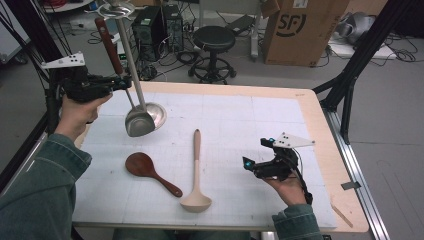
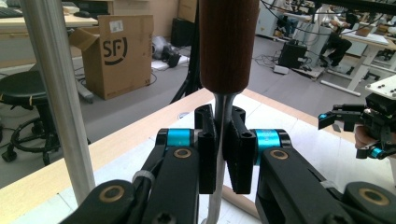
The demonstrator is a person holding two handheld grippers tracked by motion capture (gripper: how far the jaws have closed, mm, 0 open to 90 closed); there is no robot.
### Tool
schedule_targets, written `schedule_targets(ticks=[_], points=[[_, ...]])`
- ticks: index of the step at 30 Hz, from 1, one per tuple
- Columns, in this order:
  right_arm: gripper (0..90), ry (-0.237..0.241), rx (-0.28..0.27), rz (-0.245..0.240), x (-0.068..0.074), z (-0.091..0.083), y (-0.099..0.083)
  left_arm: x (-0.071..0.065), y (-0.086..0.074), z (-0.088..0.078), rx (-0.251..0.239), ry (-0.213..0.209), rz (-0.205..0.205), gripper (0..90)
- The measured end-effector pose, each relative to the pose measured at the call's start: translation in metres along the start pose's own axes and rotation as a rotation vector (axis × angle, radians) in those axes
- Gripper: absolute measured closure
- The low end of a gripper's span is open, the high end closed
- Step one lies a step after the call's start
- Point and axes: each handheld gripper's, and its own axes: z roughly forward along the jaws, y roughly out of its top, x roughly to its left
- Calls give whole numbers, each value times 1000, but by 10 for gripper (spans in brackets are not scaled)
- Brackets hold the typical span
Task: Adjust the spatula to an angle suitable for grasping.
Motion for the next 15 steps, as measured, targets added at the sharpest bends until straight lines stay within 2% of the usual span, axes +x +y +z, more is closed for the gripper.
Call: schedule_targets(ticks=[7, 9, 15], points=[[12, 3, 2, -2, 1, 1, 0, 3, 0, 3, 3, -3, -8, 839], [12, 3, 3, 0, 0, 1, 0, 4, 0, 4, 11, 8, -11, 839], [12, 9, 11, -7, 1, 3, 0, 1, 4, 16, 30, 7, -4, 839]])
